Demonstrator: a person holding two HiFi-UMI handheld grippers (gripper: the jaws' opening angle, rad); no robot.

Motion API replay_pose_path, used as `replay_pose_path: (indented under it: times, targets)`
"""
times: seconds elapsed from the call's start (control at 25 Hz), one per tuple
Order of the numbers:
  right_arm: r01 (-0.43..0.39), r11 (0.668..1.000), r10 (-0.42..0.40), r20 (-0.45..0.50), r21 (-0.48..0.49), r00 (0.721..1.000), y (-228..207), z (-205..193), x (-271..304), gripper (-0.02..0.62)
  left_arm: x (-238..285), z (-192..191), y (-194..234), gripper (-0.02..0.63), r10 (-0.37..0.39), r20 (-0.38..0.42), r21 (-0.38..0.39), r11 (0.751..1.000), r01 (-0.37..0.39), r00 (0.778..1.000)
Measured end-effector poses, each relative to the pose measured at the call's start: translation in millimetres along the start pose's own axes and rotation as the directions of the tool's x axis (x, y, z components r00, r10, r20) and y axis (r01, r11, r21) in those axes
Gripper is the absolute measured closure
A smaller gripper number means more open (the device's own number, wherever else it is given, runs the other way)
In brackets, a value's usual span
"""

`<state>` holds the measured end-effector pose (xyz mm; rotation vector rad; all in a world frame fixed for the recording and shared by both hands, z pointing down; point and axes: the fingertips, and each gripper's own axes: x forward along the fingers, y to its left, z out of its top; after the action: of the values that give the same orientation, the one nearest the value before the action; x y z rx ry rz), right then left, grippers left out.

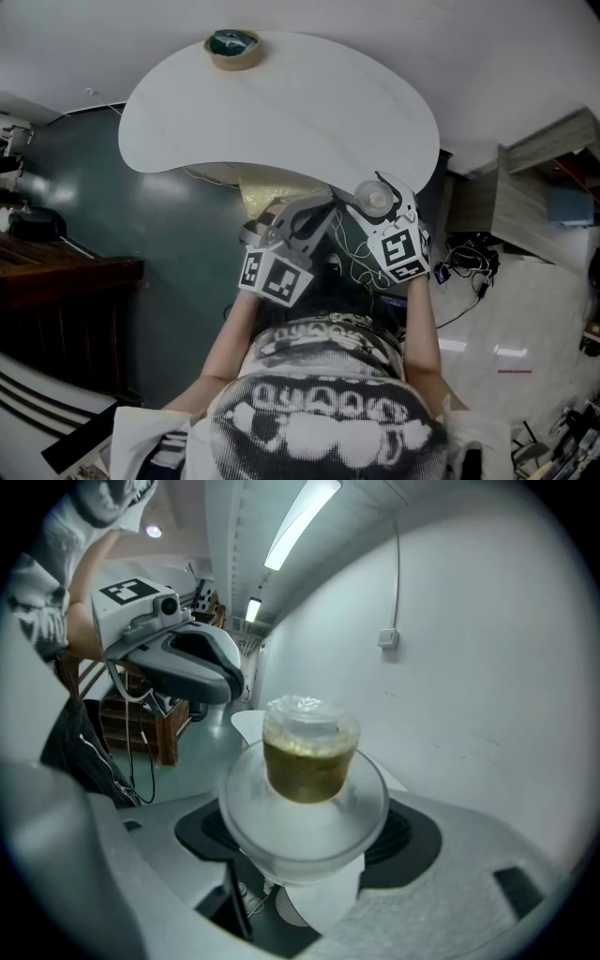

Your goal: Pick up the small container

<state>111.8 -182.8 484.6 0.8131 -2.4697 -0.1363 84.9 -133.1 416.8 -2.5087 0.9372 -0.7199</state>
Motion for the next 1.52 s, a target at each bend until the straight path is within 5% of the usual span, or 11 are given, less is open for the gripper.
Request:
replay_pose_path:
  times: [1.52]
  targets:
    - [0.066, 0.996, -0.068, 0.029, 0.051, 0.997, 57, 49, -19, 0.252, -45, -28, 10, 0.601, -0.064, 0.024, 0.028, 0.998, 0.063, 0.998]
